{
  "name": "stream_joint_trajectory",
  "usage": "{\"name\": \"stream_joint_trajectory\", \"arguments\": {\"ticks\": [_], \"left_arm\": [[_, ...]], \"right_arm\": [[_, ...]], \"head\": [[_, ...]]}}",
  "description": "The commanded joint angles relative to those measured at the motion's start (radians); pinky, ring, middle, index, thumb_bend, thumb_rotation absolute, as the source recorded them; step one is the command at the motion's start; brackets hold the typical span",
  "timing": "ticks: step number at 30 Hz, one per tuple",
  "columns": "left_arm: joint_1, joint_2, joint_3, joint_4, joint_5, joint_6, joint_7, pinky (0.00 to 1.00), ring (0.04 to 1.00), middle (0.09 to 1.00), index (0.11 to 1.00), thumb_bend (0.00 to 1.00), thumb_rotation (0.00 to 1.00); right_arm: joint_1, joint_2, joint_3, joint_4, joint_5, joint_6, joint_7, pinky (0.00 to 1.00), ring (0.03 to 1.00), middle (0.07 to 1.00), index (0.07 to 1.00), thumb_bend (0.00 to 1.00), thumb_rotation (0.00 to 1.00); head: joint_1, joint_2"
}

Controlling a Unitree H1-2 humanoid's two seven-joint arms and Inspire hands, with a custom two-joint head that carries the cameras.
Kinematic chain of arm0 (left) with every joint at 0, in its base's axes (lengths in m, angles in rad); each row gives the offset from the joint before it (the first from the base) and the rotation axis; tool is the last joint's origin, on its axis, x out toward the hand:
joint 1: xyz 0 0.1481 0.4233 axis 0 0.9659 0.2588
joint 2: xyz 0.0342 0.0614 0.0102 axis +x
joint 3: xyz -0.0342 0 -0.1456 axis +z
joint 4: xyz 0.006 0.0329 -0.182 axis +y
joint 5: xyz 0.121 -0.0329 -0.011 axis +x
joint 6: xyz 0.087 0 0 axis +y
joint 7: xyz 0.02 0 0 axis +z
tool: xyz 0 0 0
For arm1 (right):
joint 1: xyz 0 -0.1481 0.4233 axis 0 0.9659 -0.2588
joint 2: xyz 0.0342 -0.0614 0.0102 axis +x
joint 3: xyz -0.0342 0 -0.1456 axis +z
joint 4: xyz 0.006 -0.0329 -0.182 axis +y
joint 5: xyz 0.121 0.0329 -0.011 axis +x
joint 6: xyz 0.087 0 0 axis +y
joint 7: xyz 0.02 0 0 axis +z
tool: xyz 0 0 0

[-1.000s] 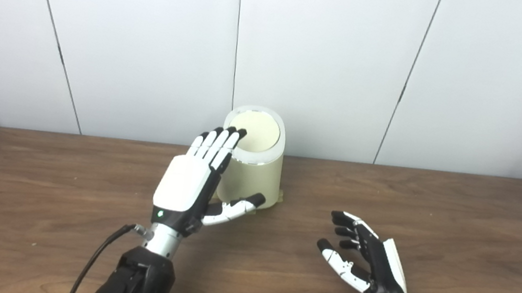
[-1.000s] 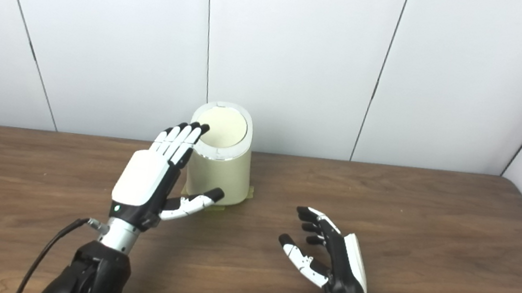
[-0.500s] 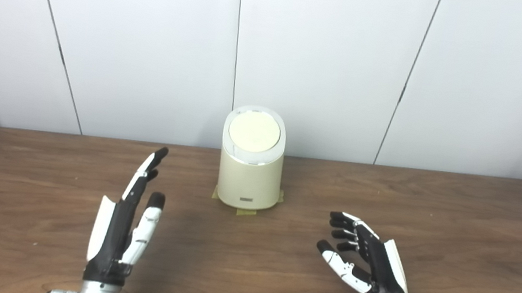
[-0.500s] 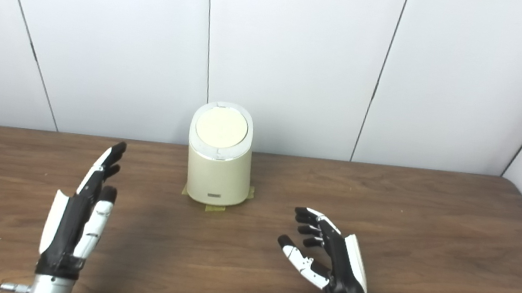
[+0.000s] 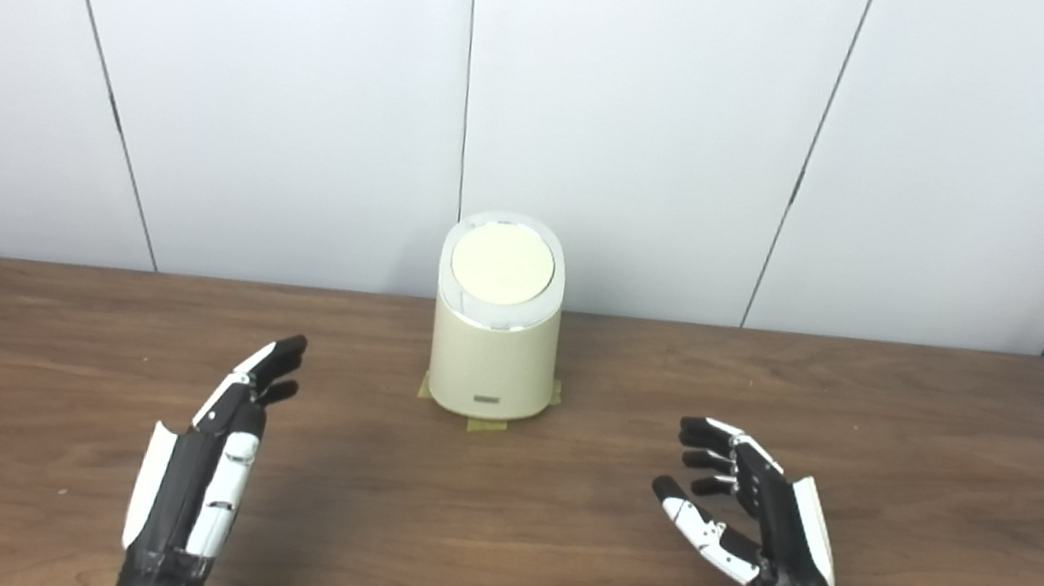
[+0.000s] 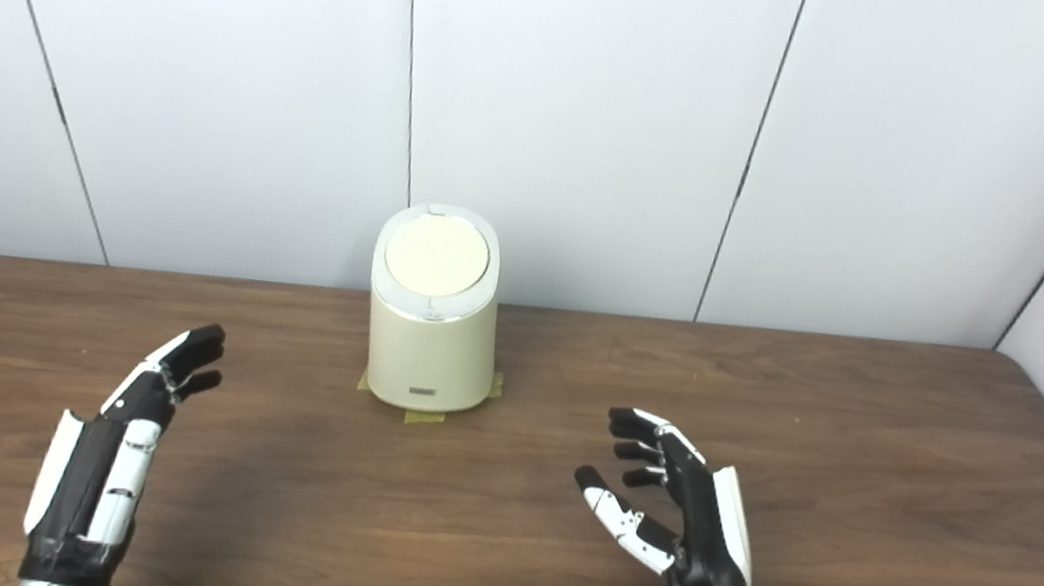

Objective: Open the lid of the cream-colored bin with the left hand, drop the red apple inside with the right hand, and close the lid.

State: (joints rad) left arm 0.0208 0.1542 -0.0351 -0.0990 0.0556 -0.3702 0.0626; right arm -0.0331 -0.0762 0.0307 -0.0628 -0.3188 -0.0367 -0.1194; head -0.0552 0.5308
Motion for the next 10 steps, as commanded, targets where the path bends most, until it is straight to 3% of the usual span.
{"name": "stream_joint_trajectory", "arguments": {"ticks": [1,10], "left_arm": [[0.018,-0.004,0.006,0.026,-0.026,-0.005,-0.019,0.83,0.878,0.88,0.85,0.21,0.92],[0.019,-0.026,0.017,0.028,0.001,0.027,-0.035,0.81,0.863,0.867,0.843,0.24,0.88]], "right_arm": [[-0.022,0.006,-0.01,-0.036,0.006,-0.035,-0.02,0.59,0.682,0.716,0.707,0.25,0.27],[-0.023,-0.006,-0.002,-0.031,-0.004,-0.036,-0.008,0.58,0.682,0.708,0.696,0.24,0.27]], "head": [[0.001,0.003],[0.002,0.004]]}}
